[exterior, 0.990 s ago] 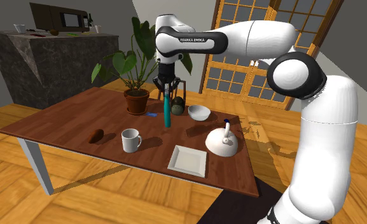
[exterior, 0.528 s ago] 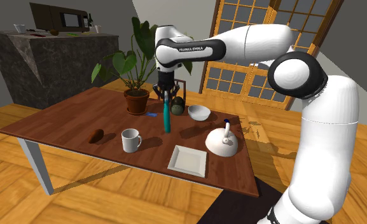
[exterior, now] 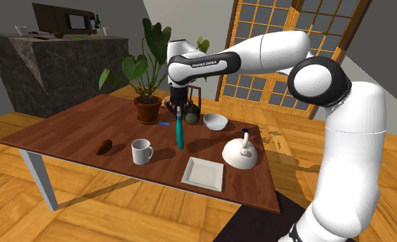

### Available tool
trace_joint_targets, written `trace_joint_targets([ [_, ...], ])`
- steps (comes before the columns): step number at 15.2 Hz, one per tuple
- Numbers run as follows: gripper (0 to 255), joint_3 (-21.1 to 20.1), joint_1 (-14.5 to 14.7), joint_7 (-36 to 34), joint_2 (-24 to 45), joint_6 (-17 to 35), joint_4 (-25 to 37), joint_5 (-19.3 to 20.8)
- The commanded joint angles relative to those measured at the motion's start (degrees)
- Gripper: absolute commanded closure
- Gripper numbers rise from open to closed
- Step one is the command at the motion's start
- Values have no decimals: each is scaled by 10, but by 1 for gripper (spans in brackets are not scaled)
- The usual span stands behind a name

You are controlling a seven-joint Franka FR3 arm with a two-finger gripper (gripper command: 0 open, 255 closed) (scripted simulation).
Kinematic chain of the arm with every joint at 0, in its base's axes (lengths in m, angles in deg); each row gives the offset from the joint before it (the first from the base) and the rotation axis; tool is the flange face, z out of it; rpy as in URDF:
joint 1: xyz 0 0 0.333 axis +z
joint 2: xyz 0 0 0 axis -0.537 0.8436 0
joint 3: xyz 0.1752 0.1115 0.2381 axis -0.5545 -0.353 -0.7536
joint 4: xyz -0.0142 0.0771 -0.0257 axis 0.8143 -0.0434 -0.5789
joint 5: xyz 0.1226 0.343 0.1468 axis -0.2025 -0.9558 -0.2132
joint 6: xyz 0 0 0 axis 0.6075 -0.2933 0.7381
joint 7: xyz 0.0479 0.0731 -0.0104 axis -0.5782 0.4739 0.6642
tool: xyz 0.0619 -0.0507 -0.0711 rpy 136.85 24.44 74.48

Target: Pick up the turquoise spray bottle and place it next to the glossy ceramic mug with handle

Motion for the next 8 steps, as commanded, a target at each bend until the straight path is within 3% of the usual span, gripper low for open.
trace_joint_targets([
  [1,255,1,-1,-2,2,15,-12,2],
  [8,255,2,-1,-5,7,33,-26,4],
])
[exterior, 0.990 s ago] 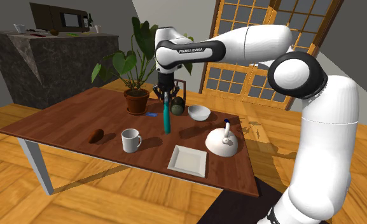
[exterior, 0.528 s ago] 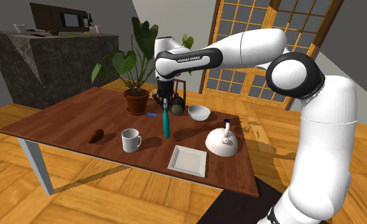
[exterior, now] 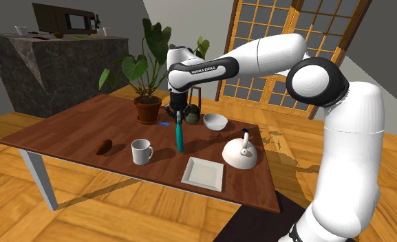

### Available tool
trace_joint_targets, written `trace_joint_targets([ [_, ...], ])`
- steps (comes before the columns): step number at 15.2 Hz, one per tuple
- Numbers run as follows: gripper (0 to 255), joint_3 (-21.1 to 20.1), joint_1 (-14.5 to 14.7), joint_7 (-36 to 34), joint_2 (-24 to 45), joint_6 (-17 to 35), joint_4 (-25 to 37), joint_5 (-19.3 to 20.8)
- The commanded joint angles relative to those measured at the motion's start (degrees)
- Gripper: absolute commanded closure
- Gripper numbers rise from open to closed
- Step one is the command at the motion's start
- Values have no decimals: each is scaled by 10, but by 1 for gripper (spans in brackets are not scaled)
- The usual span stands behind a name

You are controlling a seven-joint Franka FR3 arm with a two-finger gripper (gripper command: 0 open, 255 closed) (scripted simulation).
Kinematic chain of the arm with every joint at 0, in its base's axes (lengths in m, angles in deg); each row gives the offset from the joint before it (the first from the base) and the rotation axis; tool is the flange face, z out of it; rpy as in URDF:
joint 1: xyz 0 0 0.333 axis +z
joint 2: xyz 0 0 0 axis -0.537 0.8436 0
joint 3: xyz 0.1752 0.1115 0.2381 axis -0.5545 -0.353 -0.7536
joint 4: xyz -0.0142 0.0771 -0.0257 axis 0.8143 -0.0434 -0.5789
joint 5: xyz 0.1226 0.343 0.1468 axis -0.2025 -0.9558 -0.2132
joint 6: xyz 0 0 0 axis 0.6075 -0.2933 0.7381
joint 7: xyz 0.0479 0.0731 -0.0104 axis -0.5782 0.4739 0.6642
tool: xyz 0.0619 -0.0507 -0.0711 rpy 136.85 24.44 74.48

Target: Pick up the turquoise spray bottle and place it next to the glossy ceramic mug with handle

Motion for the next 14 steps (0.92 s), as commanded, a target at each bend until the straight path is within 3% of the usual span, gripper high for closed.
trace_joint_targets([
  [1,255,0,0,0,0,1,-1,0],
  [3,255,0,0,0,0,1,-1,0],
  [4,0,0,0,0,0,1,-1,0],
  [9,0,0,0,0,0,1,-1,0],
  [14,0,-4,6,6,-11,-67,57,-6],
])
